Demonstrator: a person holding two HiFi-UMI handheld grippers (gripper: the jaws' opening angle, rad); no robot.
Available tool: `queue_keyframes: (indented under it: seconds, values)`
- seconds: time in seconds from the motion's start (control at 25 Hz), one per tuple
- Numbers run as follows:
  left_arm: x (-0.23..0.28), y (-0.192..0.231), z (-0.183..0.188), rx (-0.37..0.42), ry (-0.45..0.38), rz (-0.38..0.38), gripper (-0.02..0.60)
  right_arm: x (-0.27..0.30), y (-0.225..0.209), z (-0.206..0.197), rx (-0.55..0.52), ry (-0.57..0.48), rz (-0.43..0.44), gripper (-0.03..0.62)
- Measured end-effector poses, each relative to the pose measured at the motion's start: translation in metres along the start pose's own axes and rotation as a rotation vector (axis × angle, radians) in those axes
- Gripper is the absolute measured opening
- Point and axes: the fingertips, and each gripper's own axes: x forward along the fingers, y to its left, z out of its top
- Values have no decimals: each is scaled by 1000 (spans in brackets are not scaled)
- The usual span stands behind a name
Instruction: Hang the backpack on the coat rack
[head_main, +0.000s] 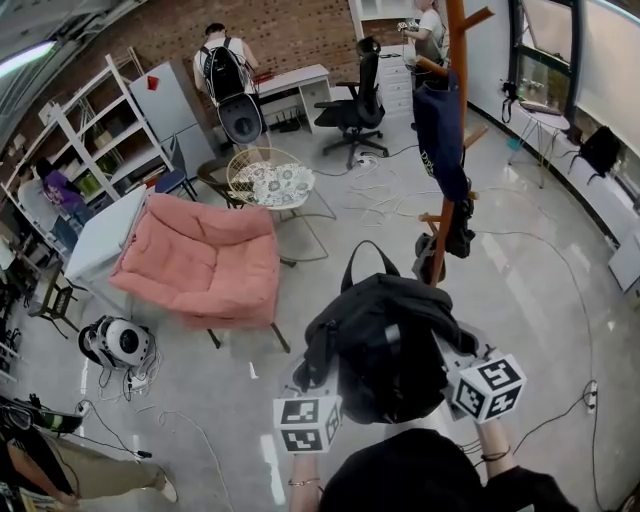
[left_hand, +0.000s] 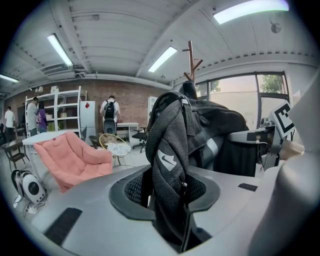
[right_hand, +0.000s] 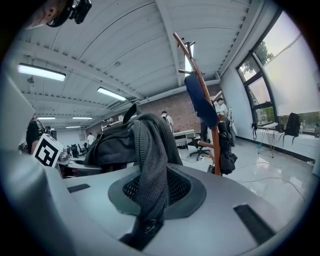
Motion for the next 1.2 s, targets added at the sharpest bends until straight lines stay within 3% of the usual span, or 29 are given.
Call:
queue_keyframes:
  seconds: [0.4, 0.88, 1.2]
  values:
    - [29, 18, 7, 7, 12, -19, 144, 28, -9, 1, 16, 5, -28, 41]
    - [126, 43, 27, 10, 74, -80, 143, 96, -57, 5, 47, 43, -99, 41]
    - [174, 59, 18, 64, 101, -157, 143, 116, -64, -23, 50, 56, -160, 41]
